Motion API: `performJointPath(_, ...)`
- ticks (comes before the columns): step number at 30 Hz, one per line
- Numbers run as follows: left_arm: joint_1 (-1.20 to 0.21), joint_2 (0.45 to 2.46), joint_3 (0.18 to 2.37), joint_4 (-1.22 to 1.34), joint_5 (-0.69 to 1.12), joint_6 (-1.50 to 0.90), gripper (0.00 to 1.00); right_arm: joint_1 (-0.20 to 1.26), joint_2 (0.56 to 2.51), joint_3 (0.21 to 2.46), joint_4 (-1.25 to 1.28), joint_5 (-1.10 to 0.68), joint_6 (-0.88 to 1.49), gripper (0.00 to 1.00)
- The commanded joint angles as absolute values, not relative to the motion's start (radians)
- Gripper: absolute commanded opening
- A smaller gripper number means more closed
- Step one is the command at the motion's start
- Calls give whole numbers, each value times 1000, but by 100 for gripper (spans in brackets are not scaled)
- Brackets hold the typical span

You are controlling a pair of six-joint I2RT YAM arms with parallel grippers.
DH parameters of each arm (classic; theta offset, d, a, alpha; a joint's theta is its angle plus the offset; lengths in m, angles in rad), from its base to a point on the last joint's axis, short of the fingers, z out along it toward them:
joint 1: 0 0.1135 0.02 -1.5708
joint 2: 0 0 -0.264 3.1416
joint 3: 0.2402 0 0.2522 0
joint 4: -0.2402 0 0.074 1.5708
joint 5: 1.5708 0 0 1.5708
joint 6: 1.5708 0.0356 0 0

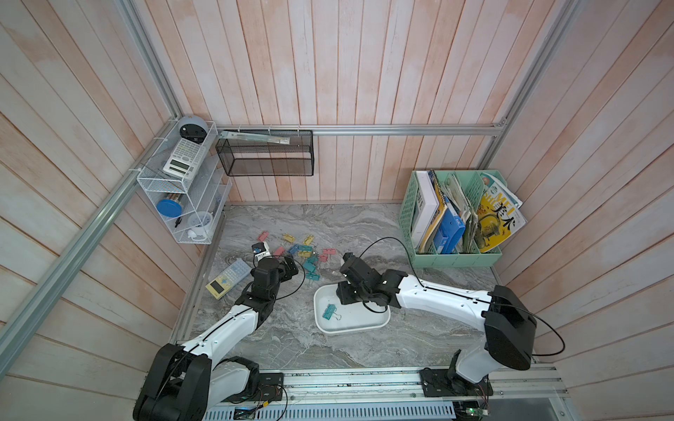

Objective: Put the binder clips in the storage box
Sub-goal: Adjust the binder clip in the storage box, then pick up the binder clip at the center of the board.

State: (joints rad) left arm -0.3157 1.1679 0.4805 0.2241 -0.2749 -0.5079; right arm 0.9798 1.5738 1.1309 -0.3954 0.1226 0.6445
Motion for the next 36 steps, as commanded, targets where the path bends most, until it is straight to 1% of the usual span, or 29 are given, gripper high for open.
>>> performJointPath(1,-322,1167,495,222,-289,-496,100,887,1583,1202,-384,217,421,49)
performJointPath(5,-323,1170,496,224,-293,-490,100,793,1697,1341,-453,162,295,49)
performJointPath(7,-323,1172,496,224,-298,-486,100,772,1767,1417,-478,120,295,49)
performJointPath(8,-324,1172,496,224,-299,-485,100,765,1799,1443,-487,115,339,49)
performJointPath(9,-325,1173,496,224,-302,-484,100,754,1828,1476,-495,113,430,49)
performJointPath(11,-324,1175,498,224,-302,-485,100,729,1877,1505,-472,79,662,49)
performJointPath(13,-326,1180,499,224,-299,-487,100,702,1915,1496,-369,-3,837,50)
performJointPath(14,-327,1180,499,224,-298,-488,100,696,1929,1483,-320,-17,908,50)
performJointPath(17,-329,1183,502,221,-295,-491,100,699,1962,1429,-172,-11,1120,51)
performJointPath(19,-329,1177,502,218,-298,-489,100,699,1991,1425,-144,-2,1228,52)
performJointPath(22,-330,1177,500,221,-302,-489,100,697,2041,1443,-112,-31,1318,56)
performJointPath(27,-330,1182,508,211,-299,-490,100,697,2116,1448,25,-118,1468,57)
performJointPath(31,-330,1178,506,209,-304,-487,100,703,2165,1488,53,-134,1497,58)
performJointPath(36,-330,1177,511,203,-305,-485,100,700,2201,1486,109,-152,1531,51)
